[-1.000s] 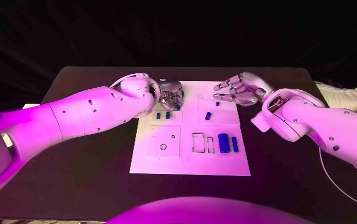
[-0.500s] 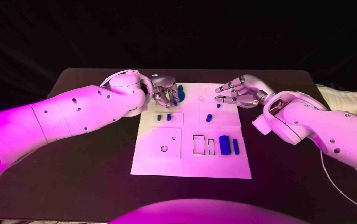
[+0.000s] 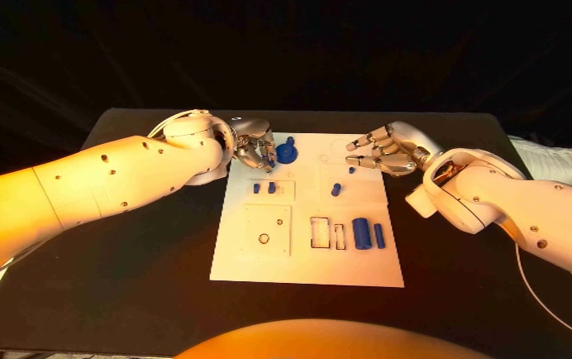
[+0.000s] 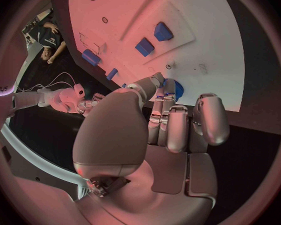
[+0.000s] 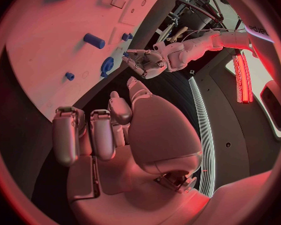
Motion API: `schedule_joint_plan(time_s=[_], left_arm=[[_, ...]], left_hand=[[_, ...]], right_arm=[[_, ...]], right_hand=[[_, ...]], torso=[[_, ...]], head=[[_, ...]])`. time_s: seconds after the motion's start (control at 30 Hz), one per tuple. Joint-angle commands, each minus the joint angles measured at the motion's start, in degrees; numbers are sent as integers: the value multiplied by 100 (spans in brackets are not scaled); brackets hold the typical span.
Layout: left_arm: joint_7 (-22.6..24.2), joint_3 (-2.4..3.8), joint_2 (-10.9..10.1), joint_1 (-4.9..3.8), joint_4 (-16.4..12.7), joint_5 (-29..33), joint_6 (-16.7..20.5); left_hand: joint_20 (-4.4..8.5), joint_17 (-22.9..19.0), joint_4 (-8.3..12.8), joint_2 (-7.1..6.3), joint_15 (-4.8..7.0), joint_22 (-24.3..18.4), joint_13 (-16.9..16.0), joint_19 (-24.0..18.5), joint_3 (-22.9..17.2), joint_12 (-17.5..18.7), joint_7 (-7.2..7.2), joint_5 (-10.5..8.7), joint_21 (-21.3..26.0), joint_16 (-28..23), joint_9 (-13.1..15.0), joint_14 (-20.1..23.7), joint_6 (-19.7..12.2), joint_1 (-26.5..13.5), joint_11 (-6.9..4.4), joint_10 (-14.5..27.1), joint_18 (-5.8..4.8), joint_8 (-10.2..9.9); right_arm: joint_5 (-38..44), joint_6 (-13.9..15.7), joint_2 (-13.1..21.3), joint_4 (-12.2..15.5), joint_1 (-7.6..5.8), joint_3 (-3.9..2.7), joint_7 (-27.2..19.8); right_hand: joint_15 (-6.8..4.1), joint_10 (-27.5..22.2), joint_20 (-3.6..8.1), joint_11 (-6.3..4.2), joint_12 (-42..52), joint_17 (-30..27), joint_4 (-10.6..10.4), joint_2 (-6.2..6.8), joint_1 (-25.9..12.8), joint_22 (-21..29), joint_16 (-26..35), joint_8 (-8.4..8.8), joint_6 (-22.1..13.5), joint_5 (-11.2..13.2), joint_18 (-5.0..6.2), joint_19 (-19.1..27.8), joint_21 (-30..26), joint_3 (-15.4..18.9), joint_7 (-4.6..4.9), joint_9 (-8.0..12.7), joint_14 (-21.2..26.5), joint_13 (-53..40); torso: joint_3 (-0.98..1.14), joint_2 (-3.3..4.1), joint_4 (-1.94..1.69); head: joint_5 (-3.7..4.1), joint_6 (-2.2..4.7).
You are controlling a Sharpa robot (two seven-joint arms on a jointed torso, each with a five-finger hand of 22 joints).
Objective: Assemble the parts on the task board
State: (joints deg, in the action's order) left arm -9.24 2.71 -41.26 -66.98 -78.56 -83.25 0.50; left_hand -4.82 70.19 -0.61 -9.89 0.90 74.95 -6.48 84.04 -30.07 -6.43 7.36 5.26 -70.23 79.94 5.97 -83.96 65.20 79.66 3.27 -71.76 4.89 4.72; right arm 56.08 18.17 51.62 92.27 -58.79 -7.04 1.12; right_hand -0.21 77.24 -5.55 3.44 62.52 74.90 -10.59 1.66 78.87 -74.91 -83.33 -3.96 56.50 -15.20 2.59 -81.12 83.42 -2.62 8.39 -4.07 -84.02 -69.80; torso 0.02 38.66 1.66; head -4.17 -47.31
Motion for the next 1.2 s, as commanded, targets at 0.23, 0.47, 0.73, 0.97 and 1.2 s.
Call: schedule_joint_plan(time_s=[0.23,0.47,0.73,0.97,1.2], left_arm=[[-120,0,45,-3,112,49,-248],[-143,-7,51,-2,150,15,-336],[-139,-22,102,1,204,-3,-407],[-117,-32,144,7,241,-5,-438],[-142,-41,161,9,262,-27,-491]], left_hand=[[15,-8,-31,1,32,616,-8,48,5,4,-3,-20,-30,29,-2,-234,59,-44,7,-47,-90,36],[15,-8,-31,1,32,616,-8,48,5,4,-3,-20,-30,29,-2,-234,59,-44,7,-47,-90,36],[16,-15,-29,-4,33,613,-10,46,9,6,-6,-21,-22,26,-2,-232,65,-46,5,-53,-88,36],[16,-12,-27,-6,34,614,-10,47,10,8,-8,-21,-24,28,-2,-233,67,-47,4,-56,-89,35],[16,-15,-24,-10,34,609,-11,44,12,10,-9,-22,-13,27,-2,-232,66,-46,3,-58,-87,33]], right_arm=[[16,-78,-9,8,6,0,-45],[16,-74,-6,12,6,0,-46],[16,-72,-4,20,6,0,-47],[16,-73,-5,20,7,0,-50],[16,-73,-3,24,7,0,-50]], right_hand=[[-54,7,-12,-8,11,504,11,-37,8,-337,8,-4,32,-7,37,24,-36,10,9,0,-377,2],[-54,7,-12,-8,11,504,11,-37,8,-337,8,-4,32,-7,37,24,-36,10,9,0,-377,2],[-55,6,-11,-8,10,505,7,-42,2,-333,8,-3,35,-4,38,27,-39,13,9,1,-378,4],[-55,6,-11,-8,10,505,7,-42,2,-333,8,-3,35,-4,38,27,-39,13,9,1,-378,4],[-55,6,-11,-8,10,505,7,-42,2,-333,8,-3,35,-4,38,27,-39,13,9,1,-378,4]], torso=[[0,2,11],[3,-1,4],[-1,6,2],[-2,1,8],[-1,3,7]], head=[[-12,-10],[-18,-19],[-26,-22],[-29,-40],[-23,-39]])
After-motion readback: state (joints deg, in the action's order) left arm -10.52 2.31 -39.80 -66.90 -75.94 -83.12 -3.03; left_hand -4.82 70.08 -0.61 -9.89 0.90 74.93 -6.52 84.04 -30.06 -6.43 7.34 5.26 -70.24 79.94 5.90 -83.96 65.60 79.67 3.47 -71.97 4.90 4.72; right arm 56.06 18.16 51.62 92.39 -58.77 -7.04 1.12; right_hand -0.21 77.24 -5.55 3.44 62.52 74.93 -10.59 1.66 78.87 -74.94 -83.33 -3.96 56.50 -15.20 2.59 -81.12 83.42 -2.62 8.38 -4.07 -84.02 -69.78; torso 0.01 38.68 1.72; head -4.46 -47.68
